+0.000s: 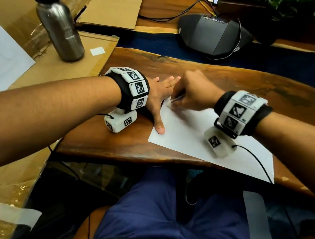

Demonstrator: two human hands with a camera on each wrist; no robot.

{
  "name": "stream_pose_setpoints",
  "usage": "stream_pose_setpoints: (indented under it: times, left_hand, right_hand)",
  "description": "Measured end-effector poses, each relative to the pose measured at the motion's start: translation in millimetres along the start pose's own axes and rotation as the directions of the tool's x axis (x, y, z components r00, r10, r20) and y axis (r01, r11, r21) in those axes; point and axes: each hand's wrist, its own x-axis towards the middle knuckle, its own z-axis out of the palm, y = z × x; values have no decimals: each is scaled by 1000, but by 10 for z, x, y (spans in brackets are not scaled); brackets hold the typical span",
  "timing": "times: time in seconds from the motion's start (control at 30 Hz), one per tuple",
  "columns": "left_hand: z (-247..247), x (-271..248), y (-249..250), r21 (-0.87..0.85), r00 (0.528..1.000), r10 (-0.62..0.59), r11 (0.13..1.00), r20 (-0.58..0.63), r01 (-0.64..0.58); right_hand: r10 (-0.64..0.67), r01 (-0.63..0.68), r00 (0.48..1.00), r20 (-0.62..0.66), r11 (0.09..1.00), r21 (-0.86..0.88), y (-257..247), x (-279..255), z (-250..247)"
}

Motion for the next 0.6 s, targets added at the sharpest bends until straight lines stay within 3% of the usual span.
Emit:
stream_pose_setpoints:
  times: [0.13, 0.33, 0.53, 0.6]
  left_hand:
    - [-17, 1, 3, -21, 1000, -2, 1000, -9, 2]
    - [65, 124, -91, 19, 1000, 22, 1000, -1, -22]
    - [-34, -87, 69, -19, 1000, 10, 1000, -1, -10]
    - [-5, -26, 20, -18, 1000, 15, 1000, -7, -16]
  right_hand:
    - [36, -39, 997, -74, 999, -28, 20, 90, 22]
    - [-66, 57, 993, 102, 995, 85, -190, -252, 135]
    - [93, -90, 992, -85, 995, 45, 0, 55, 70]
    - [92, -88, 991, -93, 995, 56, -82, -23, 118]
